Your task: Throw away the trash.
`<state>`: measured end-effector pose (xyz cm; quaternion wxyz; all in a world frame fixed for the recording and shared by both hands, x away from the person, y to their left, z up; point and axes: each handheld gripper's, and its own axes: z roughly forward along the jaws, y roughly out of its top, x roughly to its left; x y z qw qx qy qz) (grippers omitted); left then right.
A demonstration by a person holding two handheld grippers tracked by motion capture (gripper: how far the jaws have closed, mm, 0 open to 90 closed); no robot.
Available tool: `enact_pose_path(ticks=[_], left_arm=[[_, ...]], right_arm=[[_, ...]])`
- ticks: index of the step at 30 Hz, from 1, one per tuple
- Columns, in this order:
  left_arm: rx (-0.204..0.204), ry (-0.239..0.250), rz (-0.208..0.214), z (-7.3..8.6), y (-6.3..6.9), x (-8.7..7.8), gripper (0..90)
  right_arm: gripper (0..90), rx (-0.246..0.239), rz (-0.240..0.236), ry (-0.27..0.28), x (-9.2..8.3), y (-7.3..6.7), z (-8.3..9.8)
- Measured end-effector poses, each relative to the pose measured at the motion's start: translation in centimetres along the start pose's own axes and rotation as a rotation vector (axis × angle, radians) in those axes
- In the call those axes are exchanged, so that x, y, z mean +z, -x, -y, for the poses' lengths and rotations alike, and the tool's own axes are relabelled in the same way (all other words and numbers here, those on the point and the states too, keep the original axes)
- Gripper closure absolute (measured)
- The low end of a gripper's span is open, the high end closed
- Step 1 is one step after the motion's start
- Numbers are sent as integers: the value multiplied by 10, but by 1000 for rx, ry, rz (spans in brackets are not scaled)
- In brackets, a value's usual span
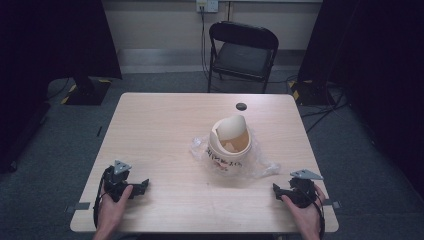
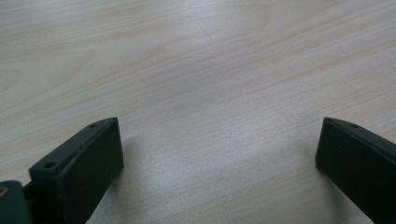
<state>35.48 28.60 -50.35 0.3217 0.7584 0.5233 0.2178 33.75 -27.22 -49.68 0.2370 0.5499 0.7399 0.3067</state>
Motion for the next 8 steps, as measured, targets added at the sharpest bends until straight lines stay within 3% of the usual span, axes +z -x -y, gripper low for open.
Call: enact_pose_path(ticks=[3,8], left_arm=[[3,-1,-1,0,0,0,4],[3,-1,0,0,0,0,3]], right_arm=[[130,3,2,28,2,-1,2],[129,1,0,30,2,-1,2]])
